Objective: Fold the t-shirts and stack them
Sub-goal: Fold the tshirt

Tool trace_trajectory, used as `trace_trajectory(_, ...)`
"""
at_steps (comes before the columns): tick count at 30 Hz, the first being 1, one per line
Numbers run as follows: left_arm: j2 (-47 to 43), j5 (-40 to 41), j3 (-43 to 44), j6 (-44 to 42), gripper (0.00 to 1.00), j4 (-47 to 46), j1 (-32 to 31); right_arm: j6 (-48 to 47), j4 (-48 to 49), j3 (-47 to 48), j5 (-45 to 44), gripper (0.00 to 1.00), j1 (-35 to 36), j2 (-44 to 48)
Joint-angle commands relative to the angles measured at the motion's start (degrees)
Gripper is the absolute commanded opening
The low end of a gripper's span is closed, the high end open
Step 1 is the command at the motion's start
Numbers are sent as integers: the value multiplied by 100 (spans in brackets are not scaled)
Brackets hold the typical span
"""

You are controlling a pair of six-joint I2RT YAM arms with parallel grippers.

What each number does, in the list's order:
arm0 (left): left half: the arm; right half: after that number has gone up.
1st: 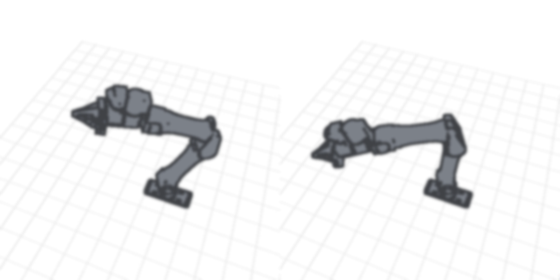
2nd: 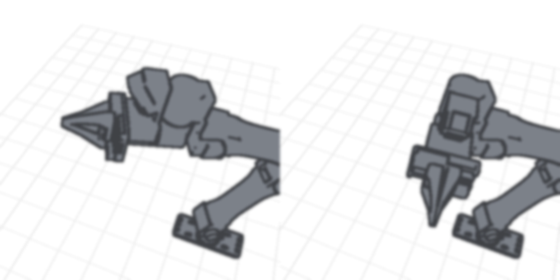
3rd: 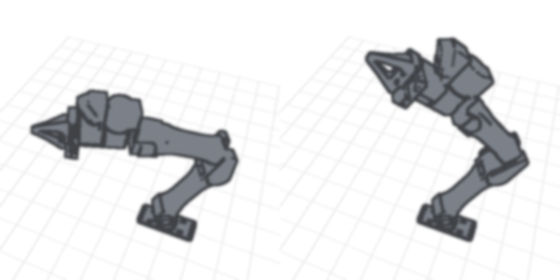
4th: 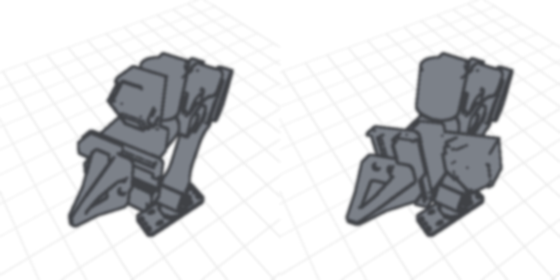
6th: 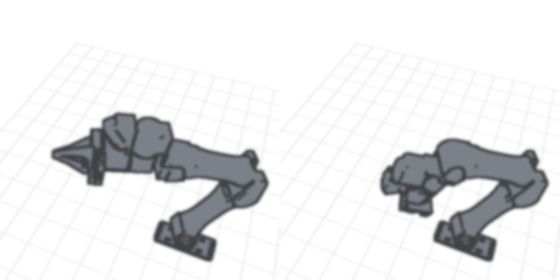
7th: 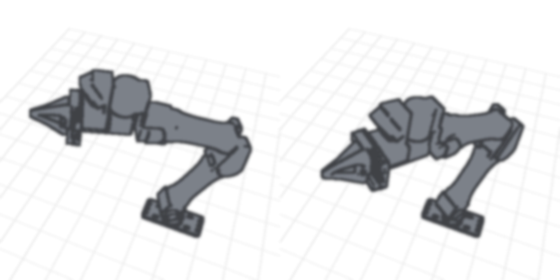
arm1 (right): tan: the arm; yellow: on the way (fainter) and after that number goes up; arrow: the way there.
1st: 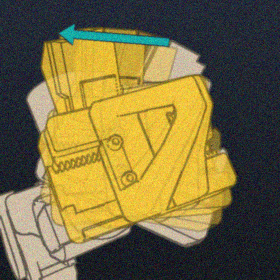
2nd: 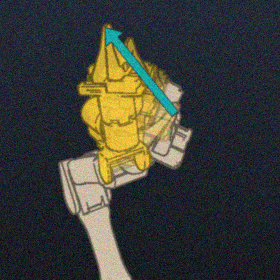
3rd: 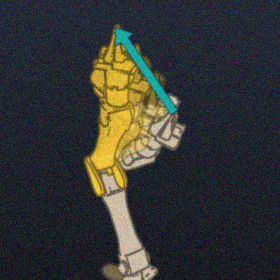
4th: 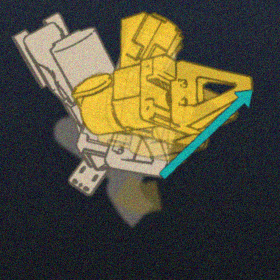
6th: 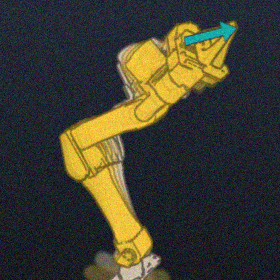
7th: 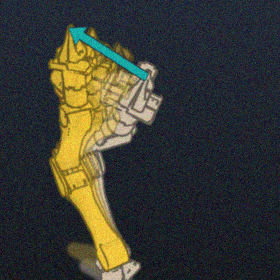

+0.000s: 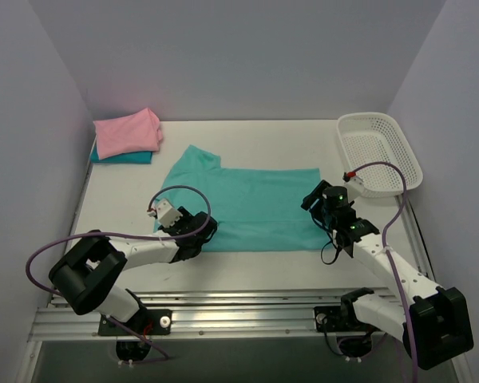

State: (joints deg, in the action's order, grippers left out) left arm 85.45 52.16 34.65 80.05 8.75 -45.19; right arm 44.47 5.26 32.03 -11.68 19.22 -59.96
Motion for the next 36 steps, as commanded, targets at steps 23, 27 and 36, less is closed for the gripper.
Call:
trace_trajectory(23,165,-75,498,-552,33,-699,537,-79,107,-4,-203,60,46,-33)
trace_trajectory(27,235,-179,525,-675,26,-988,616,-96,116,-13,-220,60,38,-42)
trace_trajectory(36,701,-426,911,-956,18,-1297,976,-87,186,-4,-203,60,46,-147)
